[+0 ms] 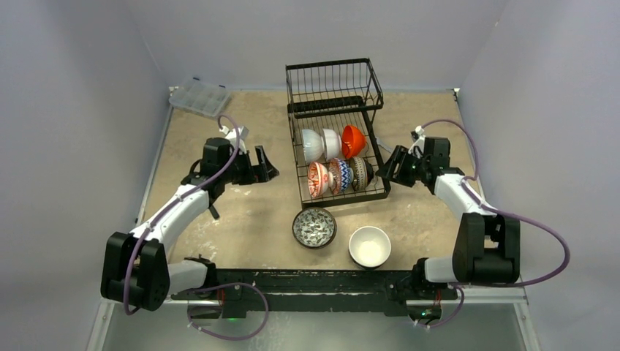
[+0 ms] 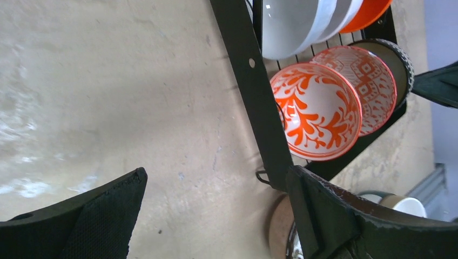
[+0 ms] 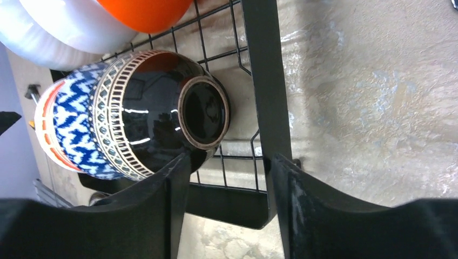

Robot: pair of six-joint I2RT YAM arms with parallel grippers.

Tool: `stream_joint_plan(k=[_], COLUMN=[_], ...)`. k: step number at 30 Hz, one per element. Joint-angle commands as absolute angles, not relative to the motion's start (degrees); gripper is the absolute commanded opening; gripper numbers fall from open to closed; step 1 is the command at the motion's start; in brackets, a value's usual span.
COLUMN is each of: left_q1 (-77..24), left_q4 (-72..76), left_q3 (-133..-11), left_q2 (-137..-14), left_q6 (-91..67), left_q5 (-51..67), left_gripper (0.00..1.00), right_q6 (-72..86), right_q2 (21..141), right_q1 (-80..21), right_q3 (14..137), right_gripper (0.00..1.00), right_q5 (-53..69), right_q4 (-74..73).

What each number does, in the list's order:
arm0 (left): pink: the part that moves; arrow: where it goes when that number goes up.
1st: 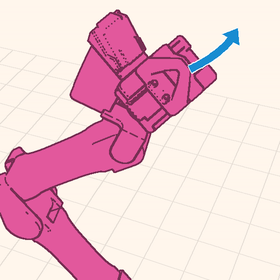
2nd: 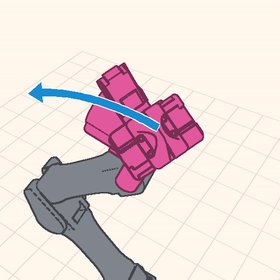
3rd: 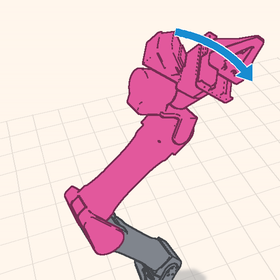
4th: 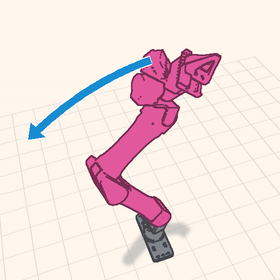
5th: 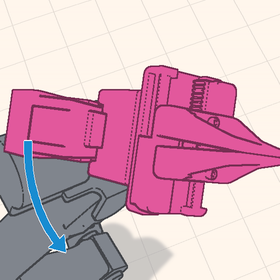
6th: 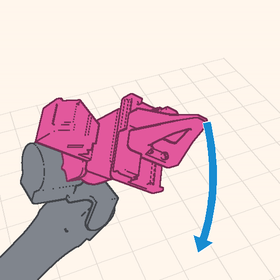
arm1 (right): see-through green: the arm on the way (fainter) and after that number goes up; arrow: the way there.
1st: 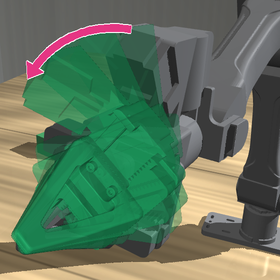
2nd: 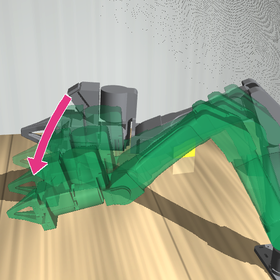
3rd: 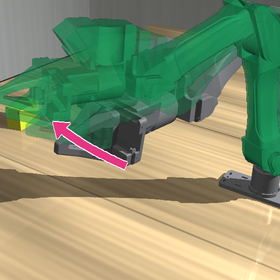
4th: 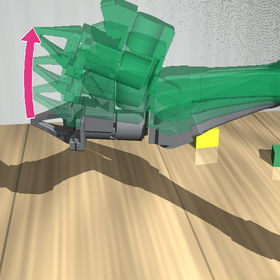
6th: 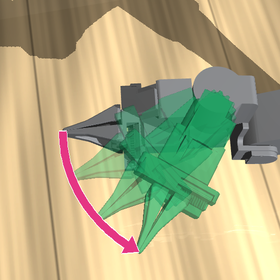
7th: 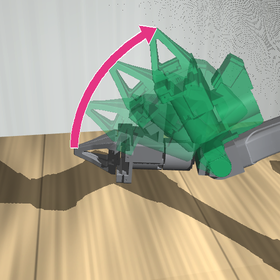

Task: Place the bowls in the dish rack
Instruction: Adjust the dish rack at the center of the board.

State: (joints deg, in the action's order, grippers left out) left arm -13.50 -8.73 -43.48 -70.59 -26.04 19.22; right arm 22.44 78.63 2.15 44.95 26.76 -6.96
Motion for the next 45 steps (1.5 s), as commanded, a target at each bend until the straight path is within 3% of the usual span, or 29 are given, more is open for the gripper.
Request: stream_joint_plan(k=[1,5,8,20,38,45], left_q1=[-13.99,-16.09,-17.51,-19.37,-19.34,-19.28], left_q4=[-2.37,0.13,1.49,1.84,-11.67,-10.72], left_q3=[-40.1,-38.78,-38.8,-39.02,-42.45,-43.34], left_q2=[-69.99,-70.25,-70.63,-71.63,-70.05,-75.58], left_q6=[-33.42,-35.98,-36.66,-37.57,-33.85,-32.98], left_q5=[25.09,26.16,25.59,23.95,7.24,9.38], left_gripper=[0.98,0.98,0.98,0.93,0.8,0.7], right_q6=[21.17,21.71,22.38,28.11,23.69,21.73], right_q2=[79.09,80.45,81.35,82.35,81.5,80.09], right_q1=[1.98,1.78,0.62,-10.37,-12.29,-12.61], right_q3=[43.93,43.0,42.75,41.25,46.09,47.55], right_gripper=[0.53,0.34,0.29,0.29,0.3,0.32], right_q5=[30.42,33.56,35.01,33.69,27.39,24.7], right_q4=[-2.66,-0.83,-0.18,4.6,-1.08,-4.19])
